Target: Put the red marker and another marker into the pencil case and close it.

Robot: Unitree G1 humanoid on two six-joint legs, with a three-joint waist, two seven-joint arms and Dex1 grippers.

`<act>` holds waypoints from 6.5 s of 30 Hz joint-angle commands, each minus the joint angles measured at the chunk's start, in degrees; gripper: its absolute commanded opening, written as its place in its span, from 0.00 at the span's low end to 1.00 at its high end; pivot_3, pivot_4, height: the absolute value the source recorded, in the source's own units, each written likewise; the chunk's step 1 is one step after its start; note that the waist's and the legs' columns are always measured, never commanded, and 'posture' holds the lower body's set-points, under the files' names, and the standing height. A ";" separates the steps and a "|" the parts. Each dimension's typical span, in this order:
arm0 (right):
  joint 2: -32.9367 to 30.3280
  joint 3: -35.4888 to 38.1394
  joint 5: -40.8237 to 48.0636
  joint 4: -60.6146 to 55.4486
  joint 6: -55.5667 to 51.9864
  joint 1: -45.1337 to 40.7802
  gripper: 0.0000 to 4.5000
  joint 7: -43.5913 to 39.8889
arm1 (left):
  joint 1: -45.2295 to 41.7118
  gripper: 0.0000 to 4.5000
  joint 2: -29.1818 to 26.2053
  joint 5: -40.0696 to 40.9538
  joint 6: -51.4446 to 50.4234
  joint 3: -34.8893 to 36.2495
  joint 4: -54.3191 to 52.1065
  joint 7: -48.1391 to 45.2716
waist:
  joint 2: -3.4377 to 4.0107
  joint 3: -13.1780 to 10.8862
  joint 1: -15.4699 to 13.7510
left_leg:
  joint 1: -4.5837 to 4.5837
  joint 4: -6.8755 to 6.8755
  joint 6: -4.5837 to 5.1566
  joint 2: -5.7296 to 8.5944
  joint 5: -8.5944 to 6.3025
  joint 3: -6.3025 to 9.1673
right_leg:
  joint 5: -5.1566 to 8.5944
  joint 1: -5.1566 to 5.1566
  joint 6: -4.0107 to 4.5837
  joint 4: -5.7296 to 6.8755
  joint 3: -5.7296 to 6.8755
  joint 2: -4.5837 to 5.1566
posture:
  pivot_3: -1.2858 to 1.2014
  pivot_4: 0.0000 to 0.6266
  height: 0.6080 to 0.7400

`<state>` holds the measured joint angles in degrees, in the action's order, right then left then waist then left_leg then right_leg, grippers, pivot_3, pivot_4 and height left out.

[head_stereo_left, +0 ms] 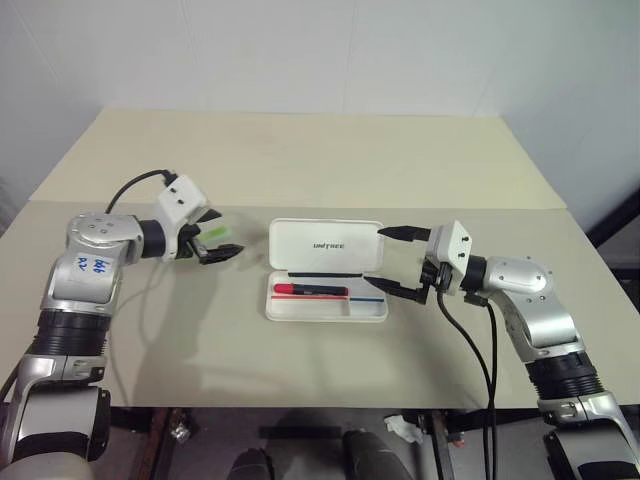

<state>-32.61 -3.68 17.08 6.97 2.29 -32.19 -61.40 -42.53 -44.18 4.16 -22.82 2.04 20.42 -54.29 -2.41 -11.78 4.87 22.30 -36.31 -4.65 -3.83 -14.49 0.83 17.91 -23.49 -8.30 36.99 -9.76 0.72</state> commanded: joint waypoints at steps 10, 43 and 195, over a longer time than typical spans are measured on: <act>-1.80 3.29 3.49 -1.15 -0.83 2.64 1.00 -3.45 | -14.52 0.99 -1.32 -3.04 20.80 -2.32 35.30 -7.81 | 0.00 0.00 -0.04 | 0.11 0.11 -0.01 0.00 -0.01 -0.02 | 0.02 -0.11 0.02 -0.11 0.05 0.00 | 0.52 0.24 1.00; -5.00 6.10 3.32 -7.76 -4.21 7.68 1.00 0.32 | -21.43 0.48 0.56 -6.42 15.51 2.91 55.91 -0.27 | 0.00 0.00 -0.18 | 0.13 0.13 -0.01 -0.01 -0.01 -0.02 | 0.03 -0.16 -0.01 -0.02 0.04 -0.04 | 0.52 0.24 1.00; -8.06 -4.45 -0.85 -12.37 -18.88 3.74 0.09 -1.75 | 14.38 1.00 -1.04 24.41 9.00 8.27 -17.90 -19.72 | 0.16 -0.12 1.22 | 0.20 0.64 0.25 -0.05 0.25 -0.04 | -0.30 -0.11 0.05 -0.87 0.00 0.00 | 0.52 0.24 1.00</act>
<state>-39.15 -7.28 17.24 -3.55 -15.93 -27.10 -61.08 -28.49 -45.00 27.39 -14.95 8.69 3.05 -73.96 -2.25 -11.90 6.09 22.50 -35.69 -4.40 -3.88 -14.24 0.79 17.60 -23.60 -8.25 36.13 -9.76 0.73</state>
